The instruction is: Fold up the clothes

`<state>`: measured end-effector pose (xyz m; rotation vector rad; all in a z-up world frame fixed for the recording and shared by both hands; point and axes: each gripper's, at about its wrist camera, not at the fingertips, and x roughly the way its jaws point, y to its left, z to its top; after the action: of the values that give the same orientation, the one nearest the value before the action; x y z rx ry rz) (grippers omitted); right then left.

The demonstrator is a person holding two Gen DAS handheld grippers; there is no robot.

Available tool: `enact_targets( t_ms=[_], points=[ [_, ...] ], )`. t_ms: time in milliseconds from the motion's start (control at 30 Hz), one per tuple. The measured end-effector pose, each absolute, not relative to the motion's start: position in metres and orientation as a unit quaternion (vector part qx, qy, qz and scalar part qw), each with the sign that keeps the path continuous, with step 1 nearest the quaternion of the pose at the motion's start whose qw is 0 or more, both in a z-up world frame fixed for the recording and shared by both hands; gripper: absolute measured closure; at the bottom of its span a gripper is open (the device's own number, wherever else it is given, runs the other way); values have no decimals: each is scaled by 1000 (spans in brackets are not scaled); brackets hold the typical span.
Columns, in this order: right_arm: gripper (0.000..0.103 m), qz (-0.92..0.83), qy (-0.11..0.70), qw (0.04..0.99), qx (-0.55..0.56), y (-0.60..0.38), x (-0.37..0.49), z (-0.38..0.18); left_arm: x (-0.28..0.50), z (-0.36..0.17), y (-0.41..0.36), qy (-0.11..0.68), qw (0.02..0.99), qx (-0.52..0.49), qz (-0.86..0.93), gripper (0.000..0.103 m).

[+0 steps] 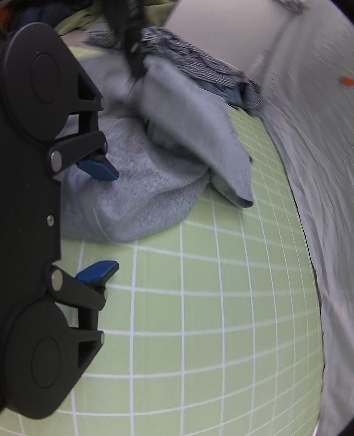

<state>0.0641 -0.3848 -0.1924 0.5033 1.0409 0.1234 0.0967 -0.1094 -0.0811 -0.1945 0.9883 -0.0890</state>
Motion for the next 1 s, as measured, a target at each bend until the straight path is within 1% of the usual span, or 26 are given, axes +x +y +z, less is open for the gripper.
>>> enact_targets(
  t_ms=[167, 267, 300, 433, 533, 567, 600, 633, 800, 1000],
  points=[
    [40, 75, 496, 835, 227, -383, 64, -190, 92, -80, -76, 460, 879, -124, 4, 85],
    [38, 88, 489, 835, 237, -385, 63, -188, 93, -86, -75, 468, 874, -134, -2, 84],
    [38, 92, 487, 835, 239, -383, 65, -188, 93, -88, -75, 470, 872, -134, -4, 82],
    [37, 104, 490, 833, 236, -373, 76, -192, 96, -95, -78, 480, 867, -131, -11, 79],
    [47, 119, 493, 829, 235, -366, 79, -196, 100, -102, -76, 490, 860, -143, -16, 77],
    [68, 123, 494, 829, 230, -364, 80, -196, 101, -105, -75, 493, 857, -150, -19, 77],
    [84, 127, 496, 830, 222, -362, 80, -197, 102, -108, -75, 497, 854, -156, -21, 77],
    [98, 131, 498, 830, 215, -360, 81, -198, 104, -109, -75, 499, 851, -161, -24, 80],
    [100, 99, 481, 846, 207, -372, 73, -198, 107, -112, -82, 508, 847, -151, -33, 80],
    [101, 55, 472, 840, 263, -401, 65, -202, 106, -115, -95, 517, 842, -144, -44, 81]
  ],
)
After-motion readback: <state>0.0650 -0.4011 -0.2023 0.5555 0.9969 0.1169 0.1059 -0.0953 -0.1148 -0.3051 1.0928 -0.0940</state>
